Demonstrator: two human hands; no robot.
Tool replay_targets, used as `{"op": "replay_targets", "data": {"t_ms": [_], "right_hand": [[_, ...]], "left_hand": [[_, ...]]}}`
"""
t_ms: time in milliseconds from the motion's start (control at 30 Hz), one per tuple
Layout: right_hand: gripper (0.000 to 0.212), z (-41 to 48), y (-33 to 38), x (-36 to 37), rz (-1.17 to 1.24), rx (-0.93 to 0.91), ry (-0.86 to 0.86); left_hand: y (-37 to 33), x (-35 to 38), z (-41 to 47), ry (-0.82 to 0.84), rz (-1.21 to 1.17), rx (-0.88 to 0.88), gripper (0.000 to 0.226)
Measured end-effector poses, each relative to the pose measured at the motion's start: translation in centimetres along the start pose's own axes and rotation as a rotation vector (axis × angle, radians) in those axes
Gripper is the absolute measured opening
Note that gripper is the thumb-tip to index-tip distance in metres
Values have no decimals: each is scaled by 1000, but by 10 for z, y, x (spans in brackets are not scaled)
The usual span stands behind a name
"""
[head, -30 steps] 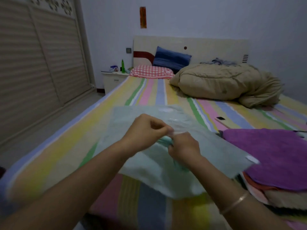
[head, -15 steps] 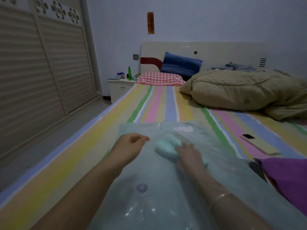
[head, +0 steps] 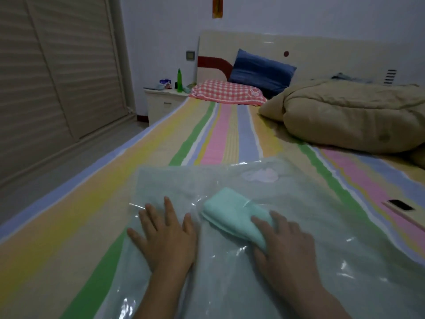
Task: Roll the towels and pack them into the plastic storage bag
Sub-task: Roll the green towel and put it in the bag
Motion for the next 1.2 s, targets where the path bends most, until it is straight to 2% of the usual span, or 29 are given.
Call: {"op": "replay_targets", "data": {"t_ms": [133, 233, 300, 400, 533, 633, 700, 800, 867, 933, 1000, 1033, 1100, 1133, 1200], "right_hand": [[46, 58, 11, 17, 54, -173, -74], [45, 97, 7, 27, 108, -206, -31], [52, 115, 0, 33, 119, -219, -74], [73, 126, -23, 46, 80, -81, -120], [111, 113, -55, 63, 192, 204, -135], [119, 100, -61, 50, 91, 303, -198], [120, 98, -61, 50, 137, 326, -176], [109, 104, -55, 61, 432, 249, -126], [88, 107, -47, 60, 735, 258, -118], [61, 108, -36, 58, 1032, 278, -173], [35, 118, -27, 59, 1141, 269, -240], [28, 124, -22, 61, 1149, 262, -232], [28, 140, -5, 72, 1200, 245, -175], [34, 148, 2, 78, 1150, 209, -129], [50, 159, 21, 80, 921, 72, -30]], "left_hand": [[2, -4, 5, 2, -6, -14, 68], [3, -7, 9, 42, 17, -22, 70], [5, -12, 13, 77, 12, -37, 72], [5, -30, 18, 30, 56, -50, 71], [-18, -44, 33, -19, 116, 3, 68], [-7, -44, 68, 15, 144, -127, 73], [22, -43, 91, 22, 136, -241, 81], [62, -53, 111, -50, 72, -309, 93], [80, -60, 126, -69, -149, -336, 94], [91, -60, 141, 34, -424, -377, 99], [94, -56, 146, 177, -660, -415, 106], [93, -55, 146, 235, -761, -424, 100], [91, -53, 146, 335, -907, -409, 64], [90, -52, 147, 372, -955, -395, 48], [88, -51, 152, 435, -1045, -343, 34]]}}
Point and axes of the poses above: each hand's wrist, its own z-axis towards the middle knuckle, its own x-axis out of the palm, y = z × x, the point moved 7 cm from there along z, towards the middle knuckle, and after that the axes turned 13 degrees about -x, right-handed, at the moved point
